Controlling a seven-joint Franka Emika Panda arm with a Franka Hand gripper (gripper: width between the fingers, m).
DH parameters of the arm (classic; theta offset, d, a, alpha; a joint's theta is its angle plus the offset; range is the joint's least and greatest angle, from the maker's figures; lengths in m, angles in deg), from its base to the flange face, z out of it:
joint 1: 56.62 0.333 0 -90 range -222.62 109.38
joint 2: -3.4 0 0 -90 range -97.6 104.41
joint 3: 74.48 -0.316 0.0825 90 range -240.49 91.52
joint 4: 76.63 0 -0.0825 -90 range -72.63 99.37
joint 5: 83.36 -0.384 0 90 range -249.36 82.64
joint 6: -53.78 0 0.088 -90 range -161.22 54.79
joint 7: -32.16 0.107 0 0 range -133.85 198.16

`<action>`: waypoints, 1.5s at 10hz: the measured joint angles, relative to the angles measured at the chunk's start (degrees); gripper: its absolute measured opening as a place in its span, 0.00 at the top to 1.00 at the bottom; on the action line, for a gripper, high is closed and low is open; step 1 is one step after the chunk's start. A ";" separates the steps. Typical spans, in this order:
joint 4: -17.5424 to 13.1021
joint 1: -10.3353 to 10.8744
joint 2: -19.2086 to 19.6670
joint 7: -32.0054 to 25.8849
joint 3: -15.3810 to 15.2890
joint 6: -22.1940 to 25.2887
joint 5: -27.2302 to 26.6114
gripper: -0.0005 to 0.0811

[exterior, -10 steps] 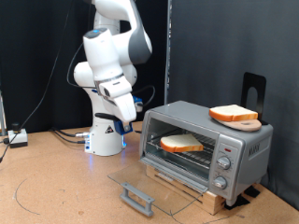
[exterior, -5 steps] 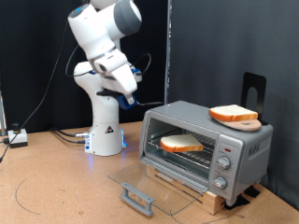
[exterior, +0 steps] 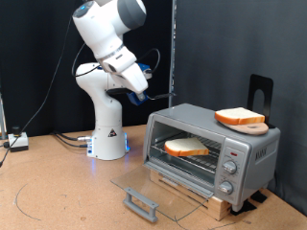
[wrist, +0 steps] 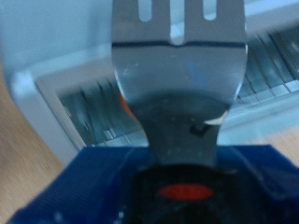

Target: Make a piece of toast with the oven

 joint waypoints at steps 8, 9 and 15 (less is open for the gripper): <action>8.01 5.03 -10.92 14.19 -13.98 -1.88 -12.02 0.50; 9.25 5.89 -12.46 15.83 -16.33 -3.19 -13.82 0.50; 12.11 7.80 -14.43 21.94 -28.31 -10.61 -21.38 0.50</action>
